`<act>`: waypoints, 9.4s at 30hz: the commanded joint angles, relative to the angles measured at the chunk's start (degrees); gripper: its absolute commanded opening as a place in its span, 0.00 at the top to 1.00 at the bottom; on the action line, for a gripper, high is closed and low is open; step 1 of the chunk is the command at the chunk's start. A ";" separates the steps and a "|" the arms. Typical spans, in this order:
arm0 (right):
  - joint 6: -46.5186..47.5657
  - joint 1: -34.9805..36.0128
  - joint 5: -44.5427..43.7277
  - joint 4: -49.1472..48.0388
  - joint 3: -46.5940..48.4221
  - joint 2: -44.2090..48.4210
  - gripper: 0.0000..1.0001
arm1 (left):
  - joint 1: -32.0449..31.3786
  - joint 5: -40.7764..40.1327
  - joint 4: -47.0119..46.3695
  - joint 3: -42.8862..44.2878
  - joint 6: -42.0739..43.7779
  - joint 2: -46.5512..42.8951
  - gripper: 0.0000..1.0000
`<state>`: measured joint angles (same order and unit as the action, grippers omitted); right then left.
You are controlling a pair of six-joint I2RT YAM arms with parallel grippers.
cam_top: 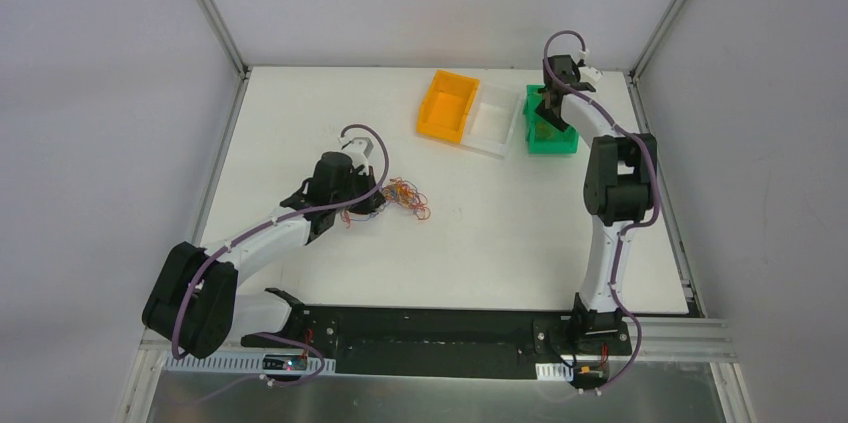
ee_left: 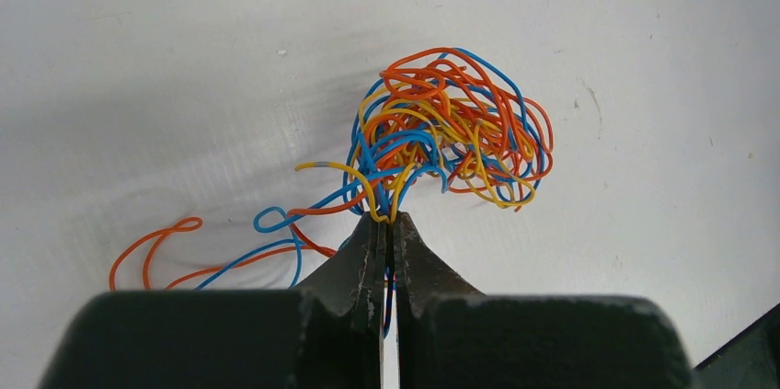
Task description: Untangle the cables
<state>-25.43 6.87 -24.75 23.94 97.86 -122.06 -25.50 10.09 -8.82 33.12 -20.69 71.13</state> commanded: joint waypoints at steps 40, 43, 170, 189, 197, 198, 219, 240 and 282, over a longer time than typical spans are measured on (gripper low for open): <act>8.72 30.42 47.26 -42.75 -58.21 38.36 0.38 | -3.47 3.93 12.02 8.73 -1.11 -0.39 0.27; 8.82 31.69 46.83 -42.15 -56.86 35.94 0.39 | -3.50 4.06 15.31 11.89 -1.30 0.65 0.28; 4.39 10.07 11.42 -7.88 -0.22 12.44 1.00 | -4.91 9.89 18.35 18.03 -2.69 -3.52 1.00; 8.74 12.56 22.41 -2.38 -7.00 23.88 0.29 | -5.62 11.37 19.00 18.94 -3.22 -0.88 1.00; 8.13 17.19 40.46 -27.23 -43.05 46.19 0.25 | -8.86 10.58 18.75 23.07 -3.00 4.54 1.00; 8.30 17.74 41.39 -29.42 -46.69 48.03 0.24 | -8.94 10.14 18.75 23.47 -3.10 5.06 1.00; 5.43 23.28 36.91 -38.80 -67.09 56.58 0.17 | -8.87 -1.74 18.79 21.30 -5.09 2.03 0.94; 5.69 42.59 27.91 -60.17 -66.99 39.66 0.19 | -8.87 -0.82 18.73 21.14 -7.14 1.13 1.00; -14.60 11.07 -8.92 -13.80 -70.40 69.10 1.00 | 13.40 -34.69 31.94 14.28 -21.16 -16.46 1.00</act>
<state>-37.60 21.34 -28.75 6.37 28.80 -58.04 -12.99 -12.14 19.75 47.81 -37.65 57.30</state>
